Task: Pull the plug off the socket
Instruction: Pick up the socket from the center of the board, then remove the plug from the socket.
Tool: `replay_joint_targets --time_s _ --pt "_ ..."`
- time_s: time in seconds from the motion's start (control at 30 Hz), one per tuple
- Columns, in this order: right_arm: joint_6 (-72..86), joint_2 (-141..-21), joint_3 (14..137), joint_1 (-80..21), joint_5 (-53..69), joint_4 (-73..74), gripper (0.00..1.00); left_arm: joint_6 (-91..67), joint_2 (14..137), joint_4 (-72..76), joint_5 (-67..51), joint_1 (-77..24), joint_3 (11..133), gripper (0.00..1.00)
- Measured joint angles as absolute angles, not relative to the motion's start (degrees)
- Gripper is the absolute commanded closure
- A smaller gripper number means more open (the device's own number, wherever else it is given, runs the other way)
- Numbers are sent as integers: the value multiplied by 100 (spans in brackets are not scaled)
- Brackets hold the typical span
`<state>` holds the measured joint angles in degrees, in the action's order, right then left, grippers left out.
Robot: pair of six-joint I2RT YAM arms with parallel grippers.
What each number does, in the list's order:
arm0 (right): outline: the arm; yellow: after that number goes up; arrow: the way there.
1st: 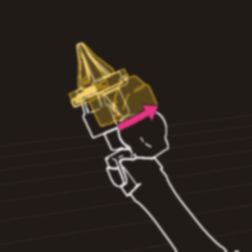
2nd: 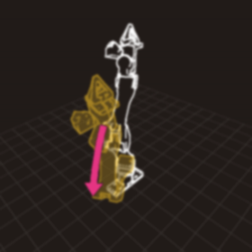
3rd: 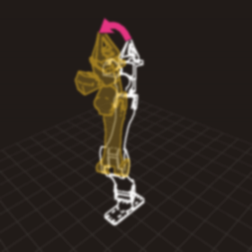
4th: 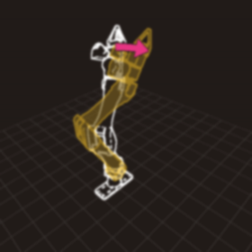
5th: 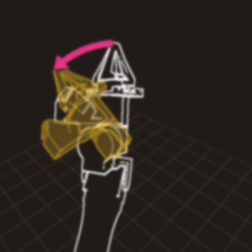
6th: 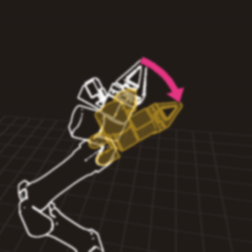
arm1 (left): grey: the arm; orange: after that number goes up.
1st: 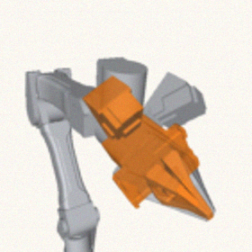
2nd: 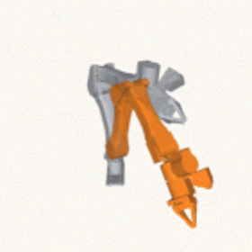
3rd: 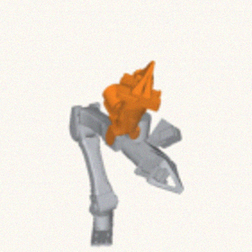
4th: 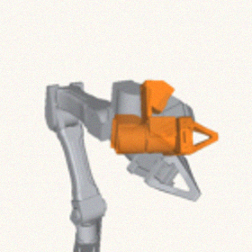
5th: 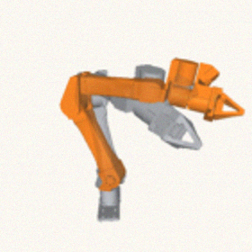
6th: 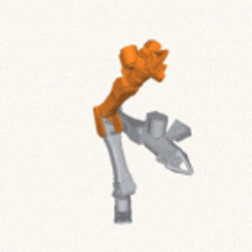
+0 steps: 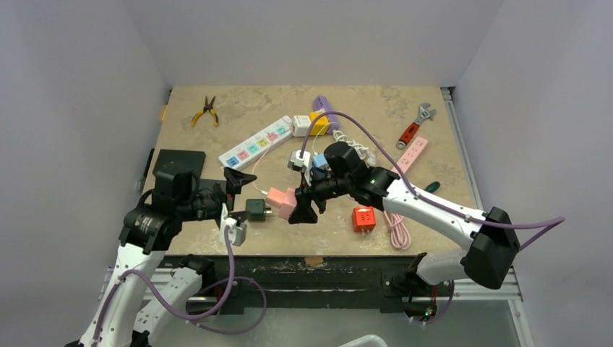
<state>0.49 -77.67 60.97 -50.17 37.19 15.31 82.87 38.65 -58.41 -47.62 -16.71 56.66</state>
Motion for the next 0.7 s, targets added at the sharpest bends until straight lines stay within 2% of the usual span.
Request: replay_joint_targets --time_s 0.17,0.33,0.43,0.57,0.7 --pt "231 -7806 6163 -5017 3957 1669 100 8628 3824 -5159 -4628 -2032 5393 0" --pt "377 -8173 6543 -5017 4167 1723 100 9133 3789 -5100 -4445 -2541 5212 2" --pt "436 -8353 6694 -5017 4252 1754 100 9360 3879 -5033 -4233 -2814 5157 14" --pt "480 -8409 6759 -5013 4320 1806 100 9345 4139 -4781 -3881 -3142 5151 41" --pt "517 -8409 6770 -5013 4377 1833 100 9113 4399 -4486 -3487 -3402 5151 62"
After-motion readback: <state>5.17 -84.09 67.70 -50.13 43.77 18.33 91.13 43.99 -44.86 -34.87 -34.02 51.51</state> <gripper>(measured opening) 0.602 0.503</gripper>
